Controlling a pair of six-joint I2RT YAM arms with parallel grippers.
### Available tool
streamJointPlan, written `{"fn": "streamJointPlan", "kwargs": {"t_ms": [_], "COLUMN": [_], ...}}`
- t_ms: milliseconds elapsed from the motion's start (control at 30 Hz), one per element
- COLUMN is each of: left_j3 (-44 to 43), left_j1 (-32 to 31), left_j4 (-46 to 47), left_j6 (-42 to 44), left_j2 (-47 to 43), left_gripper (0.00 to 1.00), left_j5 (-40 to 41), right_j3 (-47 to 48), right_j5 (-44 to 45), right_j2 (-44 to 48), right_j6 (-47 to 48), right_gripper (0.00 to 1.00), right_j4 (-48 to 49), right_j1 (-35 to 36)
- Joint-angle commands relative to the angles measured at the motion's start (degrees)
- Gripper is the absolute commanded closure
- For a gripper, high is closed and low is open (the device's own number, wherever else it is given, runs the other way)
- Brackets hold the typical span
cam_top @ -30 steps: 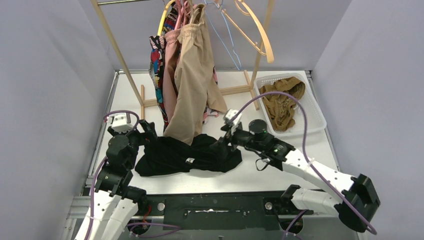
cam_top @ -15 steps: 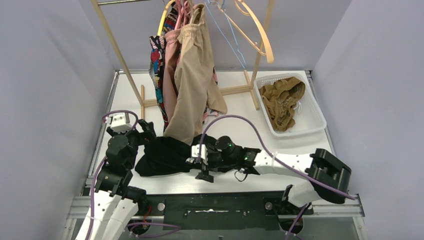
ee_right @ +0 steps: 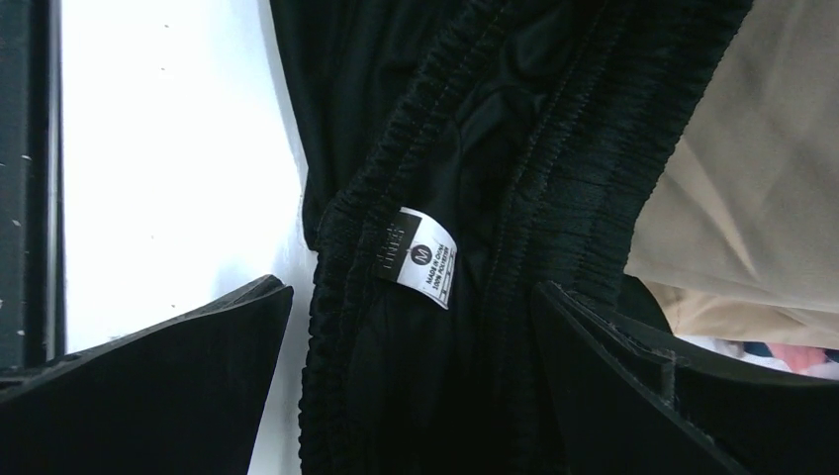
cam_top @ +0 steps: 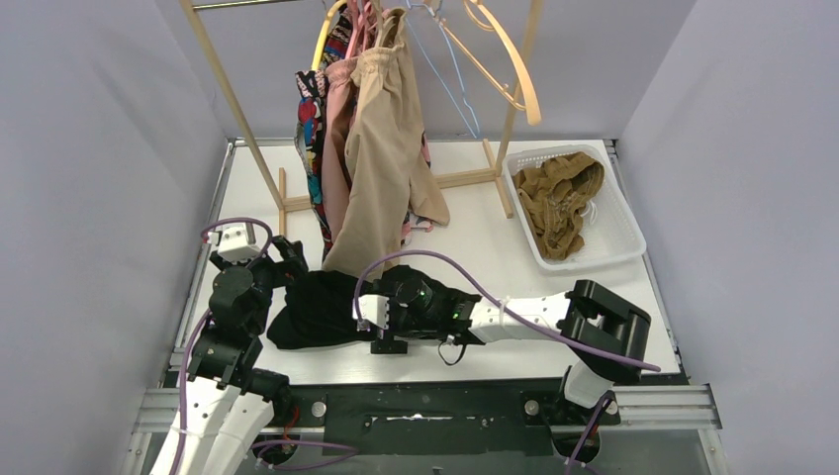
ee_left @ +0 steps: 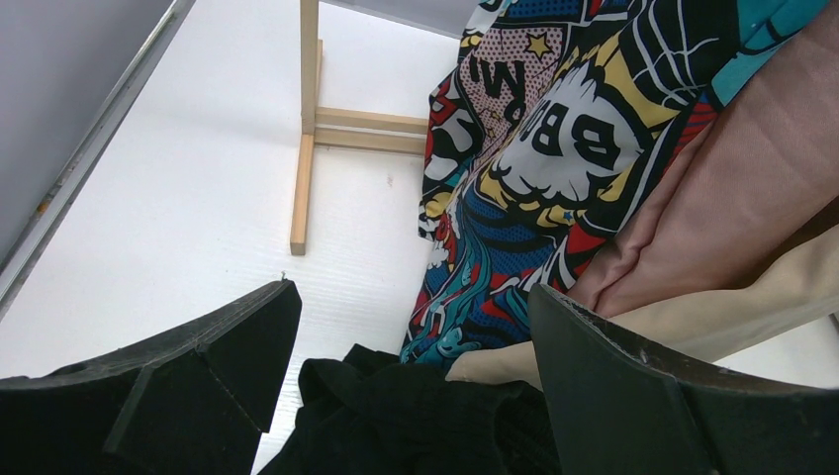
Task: Remove the shorts from the hanger
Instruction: Pick up the shorts at the center of the board.
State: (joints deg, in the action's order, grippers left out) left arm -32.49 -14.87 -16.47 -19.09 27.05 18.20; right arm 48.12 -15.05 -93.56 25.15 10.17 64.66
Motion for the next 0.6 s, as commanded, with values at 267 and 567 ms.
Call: {"fn": "streamJointPlan", "kwargs": {"t_ms": [267,567], "left_j3": [-0.21,-0.21], "left_j1": [0.56,0.57], "left_j4": [3.29,3.29], "left_j6": [-0.24,-0.19], "left_j2": [-0.15,0.25], "left_gripper": [0.14,0.14], "left_j5": [-0.18,-0.35], "right_j3": [-3.79,-3.96], "right_j5": [16.49,1.41], "right_j2": [2.0,1.05], "right_j6": [3.79,-4.99], "right_gripper": [0.02,0.02], "right_j4": [14.35,11.24], "right_j1": [0.83,-4.47]}}
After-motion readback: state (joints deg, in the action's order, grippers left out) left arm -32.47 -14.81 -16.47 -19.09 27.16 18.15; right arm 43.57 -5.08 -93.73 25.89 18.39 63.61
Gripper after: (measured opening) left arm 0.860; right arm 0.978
